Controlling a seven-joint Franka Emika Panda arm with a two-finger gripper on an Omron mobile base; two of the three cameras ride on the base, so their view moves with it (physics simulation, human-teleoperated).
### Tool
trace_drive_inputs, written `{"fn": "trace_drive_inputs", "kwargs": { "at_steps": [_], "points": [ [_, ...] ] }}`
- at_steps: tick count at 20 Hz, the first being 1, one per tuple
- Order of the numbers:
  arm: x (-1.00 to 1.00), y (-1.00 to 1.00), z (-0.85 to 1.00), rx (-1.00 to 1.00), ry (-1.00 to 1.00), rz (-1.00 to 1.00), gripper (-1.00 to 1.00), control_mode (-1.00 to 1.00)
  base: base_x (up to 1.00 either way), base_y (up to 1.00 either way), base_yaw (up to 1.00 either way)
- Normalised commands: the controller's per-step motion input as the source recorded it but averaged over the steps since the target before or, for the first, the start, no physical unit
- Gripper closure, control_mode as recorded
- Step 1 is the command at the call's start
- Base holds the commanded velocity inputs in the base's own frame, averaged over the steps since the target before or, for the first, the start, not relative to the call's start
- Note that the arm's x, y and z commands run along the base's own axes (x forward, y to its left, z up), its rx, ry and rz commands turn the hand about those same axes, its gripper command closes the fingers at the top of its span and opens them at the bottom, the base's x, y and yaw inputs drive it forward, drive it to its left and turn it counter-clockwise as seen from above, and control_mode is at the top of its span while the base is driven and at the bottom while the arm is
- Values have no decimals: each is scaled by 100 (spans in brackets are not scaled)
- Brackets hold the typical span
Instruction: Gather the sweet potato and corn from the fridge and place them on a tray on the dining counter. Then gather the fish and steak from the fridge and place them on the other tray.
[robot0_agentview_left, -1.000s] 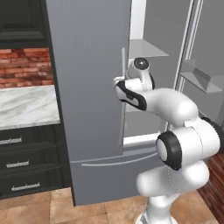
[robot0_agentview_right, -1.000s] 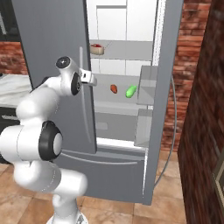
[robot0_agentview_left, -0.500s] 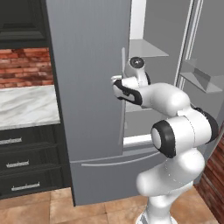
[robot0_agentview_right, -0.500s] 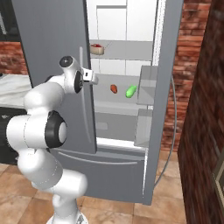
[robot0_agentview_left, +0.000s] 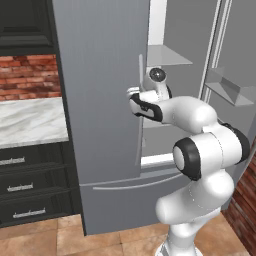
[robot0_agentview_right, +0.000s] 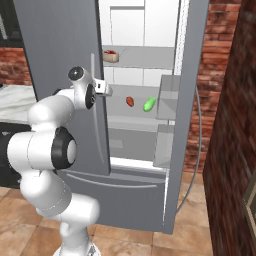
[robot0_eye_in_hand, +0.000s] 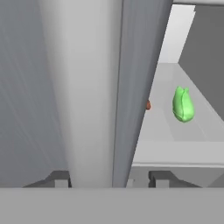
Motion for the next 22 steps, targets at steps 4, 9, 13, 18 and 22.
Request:
{"fn": "trace_drive_inputs", "kwargs": {
  "at_steps": [4, 9, 13, 18, 22],
  "points": [
    [5, 50, 0, 0, 0, 0, 100, -100, 0, 0, 0],
    [-8, 65, 5, 0, 0, 2, 100, -100, 0, 0, 0],
    [-64, 76, 14, 0, 0, 10, 100, -100, 0, 0, 0],
    [-99, 82, 15, 0, 0, 16, 100, -100, 0, 0, 0],
    [-100, 97, 11, -5, 0, 13, 100, -100, 0, 0, 0]
  ]
}}
